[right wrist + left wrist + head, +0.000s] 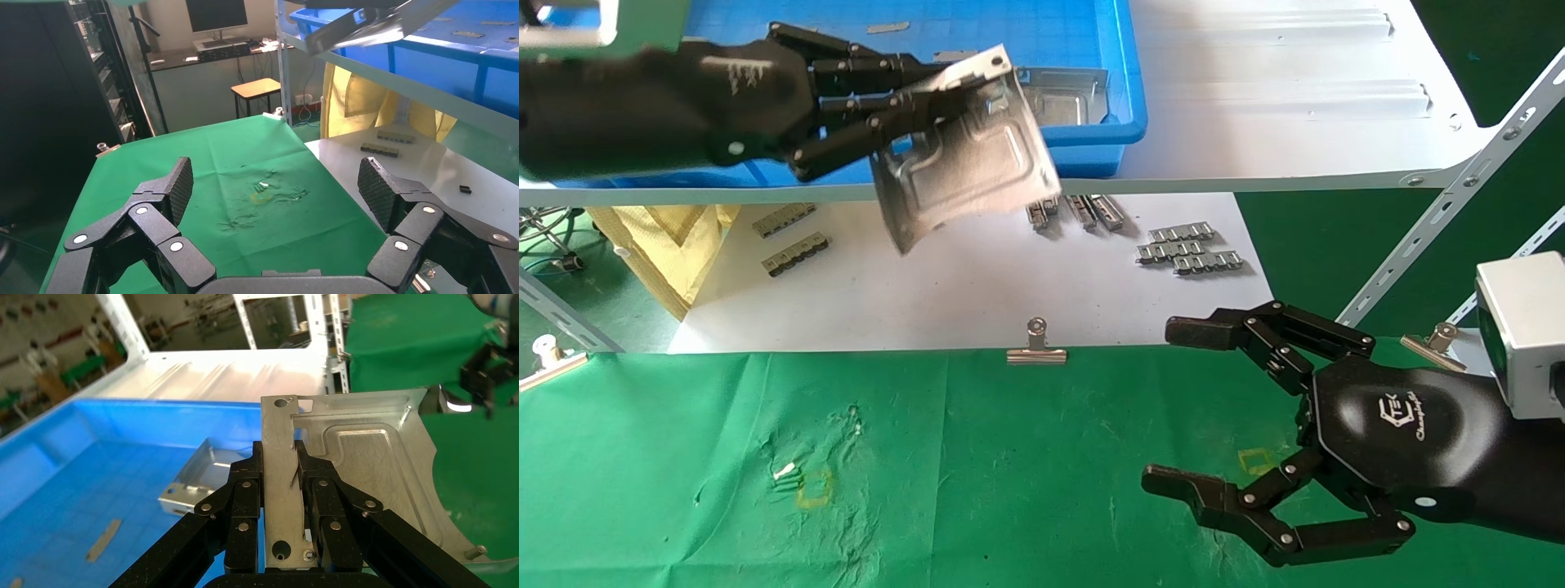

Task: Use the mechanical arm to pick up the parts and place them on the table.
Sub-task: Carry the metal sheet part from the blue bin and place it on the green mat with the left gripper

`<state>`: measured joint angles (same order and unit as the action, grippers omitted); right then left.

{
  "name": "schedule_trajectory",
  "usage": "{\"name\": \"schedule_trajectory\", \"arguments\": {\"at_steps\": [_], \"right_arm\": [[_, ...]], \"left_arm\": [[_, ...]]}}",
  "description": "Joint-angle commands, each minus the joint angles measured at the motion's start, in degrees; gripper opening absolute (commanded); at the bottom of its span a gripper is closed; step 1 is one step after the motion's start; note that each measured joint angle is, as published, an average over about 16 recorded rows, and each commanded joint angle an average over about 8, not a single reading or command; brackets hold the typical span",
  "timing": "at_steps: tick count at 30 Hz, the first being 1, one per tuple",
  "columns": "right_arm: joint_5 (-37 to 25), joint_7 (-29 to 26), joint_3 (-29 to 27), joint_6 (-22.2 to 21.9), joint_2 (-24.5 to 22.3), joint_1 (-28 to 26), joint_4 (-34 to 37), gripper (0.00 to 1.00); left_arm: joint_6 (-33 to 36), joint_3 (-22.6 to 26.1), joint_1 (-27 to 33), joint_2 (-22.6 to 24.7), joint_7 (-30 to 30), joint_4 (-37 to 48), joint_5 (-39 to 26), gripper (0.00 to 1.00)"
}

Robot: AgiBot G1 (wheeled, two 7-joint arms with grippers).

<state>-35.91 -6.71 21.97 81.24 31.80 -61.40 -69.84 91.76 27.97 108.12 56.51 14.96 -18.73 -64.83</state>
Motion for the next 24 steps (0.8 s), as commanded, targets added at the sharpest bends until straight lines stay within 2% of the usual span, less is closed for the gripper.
{"name": "schedule_trajectory", "arguments": {"at_steps": [1, 6, 9, 15, 21, 23, 24], "right_arm": [[0.0, 0.0, 0.0, 0.0, 0.0, 0.0, 0.0, 1.0], [0.0, 0.0, 0.0, 0.0, 0.0, 0.0, 0.0, 1.0], [0.0, 0.0, 0.0, 0.0, 0.0, 0.0, 0.0, 1.0], [0.0, 0.0, 0.0, 0.0, 0.0, 0.0, 0.0, 1.0], [0.0, 0.0, 0.0, 0.0, 0.0, 0.0, 0.0, 1.0], [0.0, 0.0, 0.0, 0.0, 0.0, 0.0, 0.0, 1.0], [0.0, 0.0, 0.0, 0.0, 0.0, 0.0, 0.0, 1.0]], "left_arm": [[0.53, 0.11, -1.92, -1.05, 1.33, -3.33, 1.58, 0.0], [0.05, 5.73, -9.38, -7.65, 3.28, -16.69, 6.66, 0.0], [-0.82, 9.61, -12.04, -10.12, 6.56, -19.02, 5.64, 0.0], [-2.72, 15.86, -13.81, -8.94, 16.6, -13.09, -2.7, 0.0], [-2.86, 18.62, -13.71, -6.29, 24.79, -4.79, -7.17, 0.0], [-2.56, 19.1, -13.39, -5.65, 26.76, -2.39, -7.77, 0.07], [-2.37, 19.37, -13.16, -5.37, 27.73, -1.31, -8.08, 0.17]]}}
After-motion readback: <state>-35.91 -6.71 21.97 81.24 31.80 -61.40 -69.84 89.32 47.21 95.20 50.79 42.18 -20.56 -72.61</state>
